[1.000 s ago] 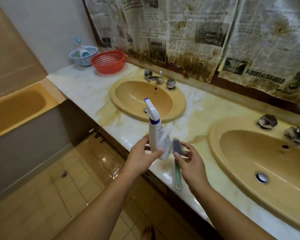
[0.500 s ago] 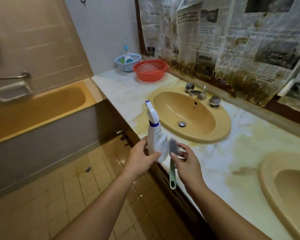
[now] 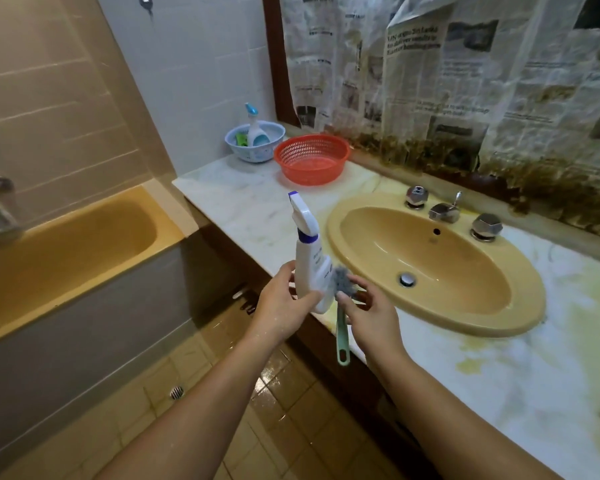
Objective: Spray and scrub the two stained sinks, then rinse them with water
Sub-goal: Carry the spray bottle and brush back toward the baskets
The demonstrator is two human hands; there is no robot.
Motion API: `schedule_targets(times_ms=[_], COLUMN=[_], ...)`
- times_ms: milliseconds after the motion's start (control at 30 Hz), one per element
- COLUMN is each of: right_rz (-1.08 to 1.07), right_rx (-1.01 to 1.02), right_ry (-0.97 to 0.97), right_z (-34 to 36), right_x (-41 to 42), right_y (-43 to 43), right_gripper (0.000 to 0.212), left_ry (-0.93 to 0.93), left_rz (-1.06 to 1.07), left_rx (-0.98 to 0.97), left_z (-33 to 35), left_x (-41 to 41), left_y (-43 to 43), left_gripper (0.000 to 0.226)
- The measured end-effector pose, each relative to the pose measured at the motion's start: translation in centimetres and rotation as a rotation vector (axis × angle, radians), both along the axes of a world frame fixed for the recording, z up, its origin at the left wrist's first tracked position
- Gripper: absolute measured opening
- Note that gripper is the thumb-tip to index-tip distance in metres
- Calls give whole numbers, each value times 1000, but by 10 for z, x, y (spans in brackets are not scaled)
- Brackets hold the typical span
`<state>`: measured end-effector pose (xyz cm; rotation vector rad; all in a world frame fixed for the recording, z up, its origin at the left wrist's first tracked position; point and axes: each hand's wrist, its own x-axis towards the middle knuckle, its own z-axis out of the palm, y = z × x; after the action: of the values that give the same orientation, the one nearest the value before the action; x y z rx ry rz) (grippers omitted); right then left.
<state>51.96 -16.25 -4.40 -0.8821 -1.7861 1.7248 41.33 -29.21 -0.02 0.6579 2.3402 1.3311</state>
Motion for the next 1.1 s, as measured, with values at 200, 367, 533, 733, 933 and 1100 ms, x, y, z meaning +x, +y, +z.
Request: schedule_targets(times_ms=[200,367,533,733,933,1100], right_rz=[-28,-45,-48,-111,-273,-393], right_rx=[-23,-49,-29,-34,-51,-43], right_ry=[32,49,89,109,115,112], right_z=[3,15,36,36,32,35], right_x=[-86,-171,-265,-348,-428,-473], right_y=[28,44,57,76,91,108], right_gripper=[36,35,30,29,30,31], left_ry=[22,81,84,86,71,66], left_rz=[-2,25,54,1,-134,-255], left_rx=[-8,-58,-41,7,53,70], left_z=[10,31,49,48,42,45], left_x=[-84,-153,-243,-338,-434,-491], left_y=[27,48,66,90,119,151], left_gripper=[63,63,64,63,65,70])
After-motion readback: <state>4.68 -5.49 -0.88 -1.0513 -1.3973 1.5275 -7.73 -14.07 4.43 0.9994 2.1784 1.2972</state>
